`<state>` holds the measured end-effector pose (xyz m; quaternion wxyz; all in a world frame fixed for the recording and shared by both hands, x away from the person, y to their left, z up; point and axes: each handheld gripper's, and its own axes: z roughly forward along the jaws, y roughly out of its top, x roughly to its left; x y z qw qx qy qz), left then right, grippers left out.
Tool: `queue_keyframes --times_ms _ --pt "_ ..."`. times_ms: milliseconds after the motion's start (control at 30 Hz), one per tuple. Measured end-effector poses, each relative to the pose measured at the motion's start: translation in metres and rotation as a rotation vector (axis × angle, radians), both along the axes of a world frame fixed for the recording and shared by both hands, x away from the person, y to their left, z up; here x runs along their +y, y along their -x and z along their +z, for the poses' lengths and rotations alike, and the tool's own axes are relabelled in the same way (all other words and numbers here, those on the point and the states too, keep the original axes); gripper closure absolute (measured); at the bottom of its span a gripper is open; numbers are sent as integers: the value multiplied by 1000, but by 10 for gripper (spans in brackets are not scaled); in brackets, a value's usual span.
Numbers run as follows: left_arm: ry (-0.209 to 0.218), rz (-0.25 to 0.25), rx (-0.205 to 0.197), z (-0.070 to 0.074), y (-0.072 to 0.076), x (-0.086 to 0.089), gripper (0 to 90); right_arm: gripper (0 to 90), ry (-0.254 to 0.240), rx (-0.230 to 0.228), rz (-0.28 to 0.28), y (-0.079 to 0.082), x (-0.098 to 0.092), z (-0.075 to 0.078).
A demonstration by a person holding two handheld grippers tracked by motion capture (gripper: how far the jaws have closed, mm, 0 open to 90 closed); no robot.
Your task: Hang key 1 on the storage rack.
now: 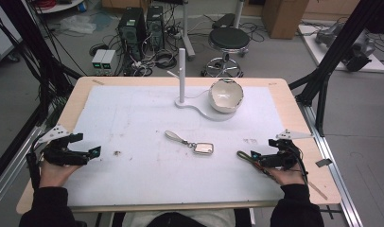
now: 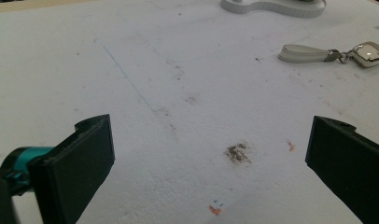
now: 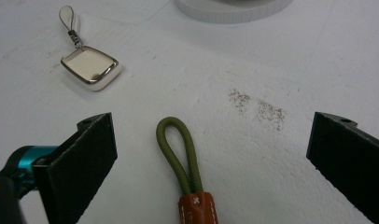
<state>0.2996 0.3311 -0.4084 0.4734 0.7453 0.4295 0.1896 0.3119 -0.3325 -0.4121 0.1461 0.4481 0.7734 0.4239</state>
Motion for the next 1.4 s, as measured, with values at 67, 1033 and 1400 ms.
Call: queue_keyframes --times_ms 67,1033,1400 --pt "-1 -1 1 0 0 0 17 6 6 9 -5 1 -2 0" --pt "20 1 -14 1 0 1 17 369 162 206 80 2 -8 -13" --pt "14 -2 -11 0 0 0 17 556 237 210 126 3 -3 -16"
